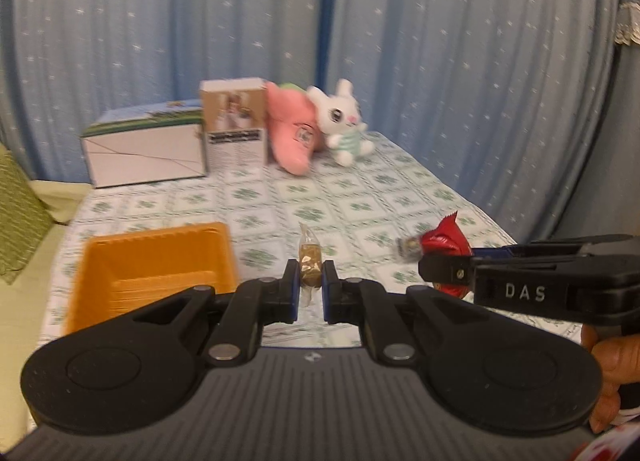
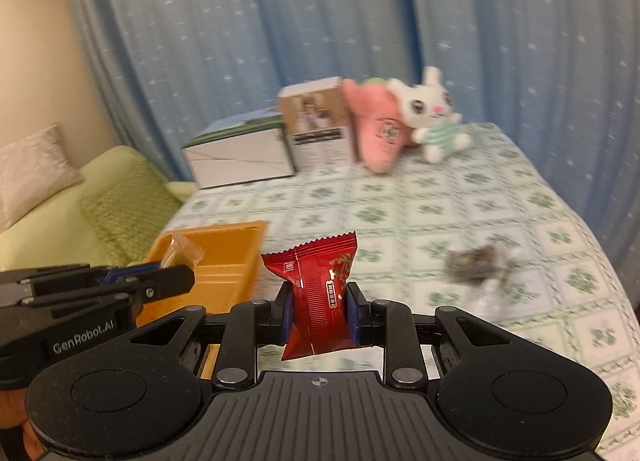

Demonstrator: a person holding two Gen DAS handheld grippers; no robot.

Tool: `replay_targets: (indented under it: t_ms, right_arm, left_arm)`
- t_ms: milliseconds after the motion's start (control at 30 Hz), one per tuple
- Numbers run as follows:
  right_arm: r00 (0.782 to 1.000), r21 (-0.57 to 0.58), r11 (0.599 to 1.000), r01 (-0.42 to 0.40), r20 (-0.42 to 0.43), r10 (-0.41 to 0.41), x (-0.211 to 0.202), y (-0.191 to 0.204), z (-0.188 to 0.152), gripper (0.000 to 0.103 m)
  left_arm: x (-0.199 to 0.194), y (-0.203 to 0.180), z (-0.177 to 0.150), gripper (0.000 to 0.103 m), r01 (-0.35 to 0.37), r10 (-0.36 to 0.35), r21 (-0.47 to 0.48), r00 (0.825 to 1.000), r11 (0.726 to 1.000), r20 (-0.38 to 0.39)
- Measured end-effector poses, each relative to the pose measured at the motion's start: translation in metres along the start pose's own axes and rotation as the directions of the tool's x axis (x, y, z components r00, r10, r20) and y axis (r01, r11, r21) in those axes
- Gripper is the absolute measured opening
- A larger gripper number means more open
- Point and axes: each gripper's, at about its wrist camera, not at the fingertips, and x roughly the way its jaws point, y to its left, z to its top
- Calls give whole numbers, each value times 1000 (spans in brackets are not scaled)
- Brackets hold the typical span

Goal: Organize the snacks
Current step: 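Carry the brown candy and red packet over the orange tray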

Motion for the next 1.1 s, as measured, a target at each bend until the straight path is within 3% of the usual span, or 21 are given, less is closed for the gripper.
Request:
replay_targets:
  t_ms: [533,767,1100]
  right_arm:
    - [989,-102,987,-122,-98,112,43,86,-13,27]
    - [980,-107,983,-147,-147,131,78,99,-17,27]
    - [969,-137,977,-165,-209,134,123,118,-23,27]
  left_arm:
    - [-45,96,-32,10,-133,132,-91,991,987,-23]
    - [-39,137,-47,10,-183,176,-133,983,974,-59]
    - [-8,153,-53,10,-181,170,-133,981,974,-93]
